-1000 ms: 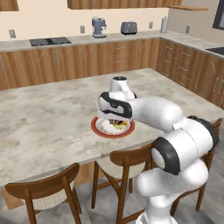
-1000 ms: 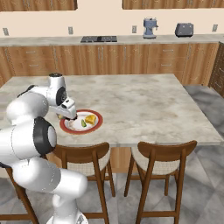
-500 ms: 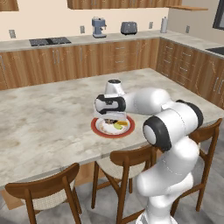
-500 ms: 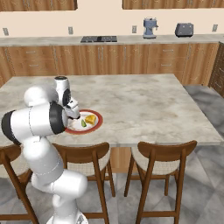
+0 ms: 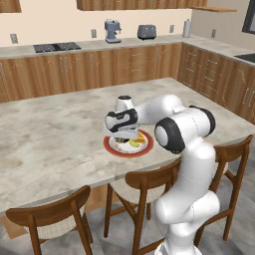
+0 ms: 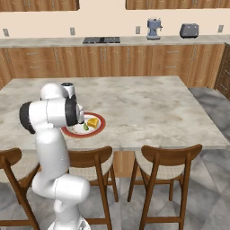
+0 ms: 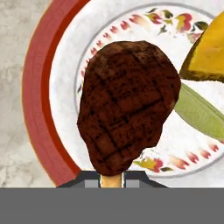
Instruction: Take the cheese, steak, and lemon wedge from the fridge and place them on the plate on the dining counter to create an appetizer plate.
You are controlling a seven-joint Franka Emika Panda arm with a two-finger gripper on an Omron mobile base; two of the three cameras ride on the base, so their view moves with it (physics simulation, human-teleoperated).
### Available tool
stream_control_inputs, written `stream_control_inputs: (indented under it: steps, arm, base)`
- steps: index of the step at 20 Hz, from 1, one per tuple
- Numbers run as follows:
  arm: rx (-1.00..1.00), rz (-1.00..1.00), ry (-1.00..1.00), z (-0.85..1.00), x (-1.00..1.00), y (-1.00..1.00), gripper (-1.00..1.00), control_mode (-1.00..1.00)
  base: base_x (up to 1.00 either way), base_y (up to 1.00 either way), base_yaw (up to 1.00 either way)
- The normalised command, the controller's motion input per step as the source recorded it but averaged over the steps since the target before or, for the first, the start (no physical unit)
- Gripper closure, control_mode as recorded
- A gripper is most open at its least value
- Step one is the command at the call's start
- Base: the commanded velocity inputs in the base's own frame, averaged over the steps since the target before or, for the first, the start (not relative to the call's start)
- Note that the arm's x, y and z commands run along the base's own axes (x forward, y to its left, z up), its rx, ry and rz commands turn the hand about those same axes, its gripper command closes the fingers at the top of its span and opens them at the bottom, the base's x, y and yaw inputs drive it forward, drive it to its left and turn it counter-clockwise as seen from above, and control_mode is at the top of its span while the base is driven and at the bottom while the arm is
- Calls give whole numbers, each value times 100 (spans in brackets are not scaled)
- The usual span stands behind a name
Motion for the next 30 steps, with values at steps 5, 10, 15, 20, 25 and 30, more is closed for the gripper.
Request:
stream_control_inputs:
  steps: [5, 10, 15, 20, 25, 30]
  arm:
    - [0, 0, 3, -42, 40, 9, 100, -100]
    - [0, 0, 3, -36, 13, -3, -100, -100]
    - [0, -3, 0, 8, -4, -35, -100, -100]
    - [0, -4, -1, 44, -18, -41, -100, -100]
    - [0, 0, -5, 62, -43, -8, -100, -100]
    - [0, 0, -31, 68, -99, -15, -100, -100]
  base:
    - [0, 0, 0]
    - [0, 0, 0]
    - [0, 0, 0]
    - [0, 0, 0]
    - [0, 0, 0]
    - [0, 0, 0]
